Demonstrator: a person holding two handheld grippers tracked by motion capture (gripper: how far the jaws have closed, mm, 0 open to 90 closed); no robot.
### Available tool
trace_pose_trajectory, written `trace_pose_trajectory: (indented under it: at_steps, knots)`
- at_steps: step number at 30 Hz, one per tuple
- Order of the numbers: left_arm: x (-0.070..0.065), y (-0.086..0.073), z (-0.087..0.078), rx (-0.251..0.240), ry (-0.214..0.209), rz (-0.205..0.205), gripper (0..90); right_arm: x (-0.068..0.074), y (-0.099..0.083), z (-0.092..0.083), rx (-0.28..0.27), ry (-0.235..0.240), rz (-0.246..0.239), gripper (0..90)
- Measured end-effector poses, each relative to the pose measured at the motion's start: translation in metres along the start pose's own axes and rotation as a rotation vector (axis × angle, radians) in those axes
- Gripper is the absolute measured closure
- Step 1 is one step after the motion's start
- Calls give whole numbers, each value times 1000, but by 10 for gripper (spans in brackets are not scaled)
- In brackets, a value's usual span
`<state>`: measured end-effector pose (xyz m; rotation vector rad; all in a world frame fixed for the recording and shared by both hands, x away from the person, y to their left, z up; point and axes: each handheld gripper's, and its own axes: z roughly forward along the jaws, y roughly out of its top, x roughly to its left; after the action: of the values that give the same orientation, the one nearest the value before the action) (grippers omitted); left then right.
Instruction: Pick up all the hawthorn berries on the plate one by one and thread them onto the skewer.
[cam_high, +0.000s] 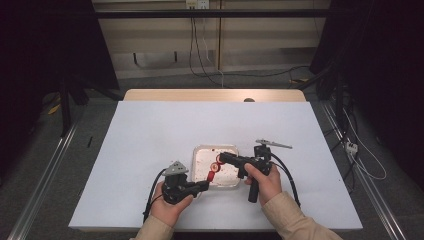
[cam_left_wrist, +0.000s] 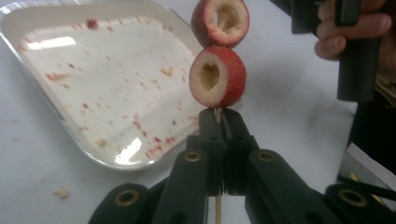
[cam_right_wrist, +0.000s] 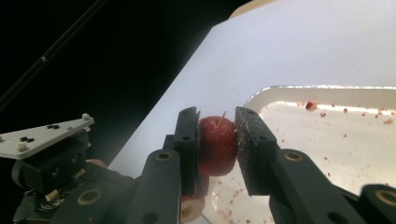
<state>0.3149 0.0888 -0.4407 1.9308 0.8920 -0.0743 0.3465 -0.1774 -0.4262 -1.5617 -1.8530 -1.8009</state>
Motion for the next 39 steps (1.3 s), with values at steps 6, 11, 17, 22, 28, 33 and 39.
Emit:
trace_pose_trajectory:
  at_steps: [6, 11, 17, 22, 28, 33, 39]
  knots:
    - [1, 0, 2, 17, -6, 5, 825, 1, -1, 1, -5, 17, -2, 732]
    - [0, -1, 3, 52, -5, 14, 777, -2, 2, -1, -12, 14, 0, 733]
    - [1, -3, 7, 88, -2, 11, 776, -2, 2, -1, -3, 7, -4, 733]
    - [3, -6, 10, 106, 8, 5, 844, 0, -3, 3, 14, 13, -9, 732]
    - [2, -5, 10, 133, -2, -12, 895, 0, -3, 3, 9, 7, -13, 732]
    - [-1, -2, 8, 114, 5, -18, 899, 2, -3, 2, -4, 13, -22, 733]
    - [-3, 1, 6, 98, 21, -14, 900, 9, -6, 3, 0, 12, -68, 735]
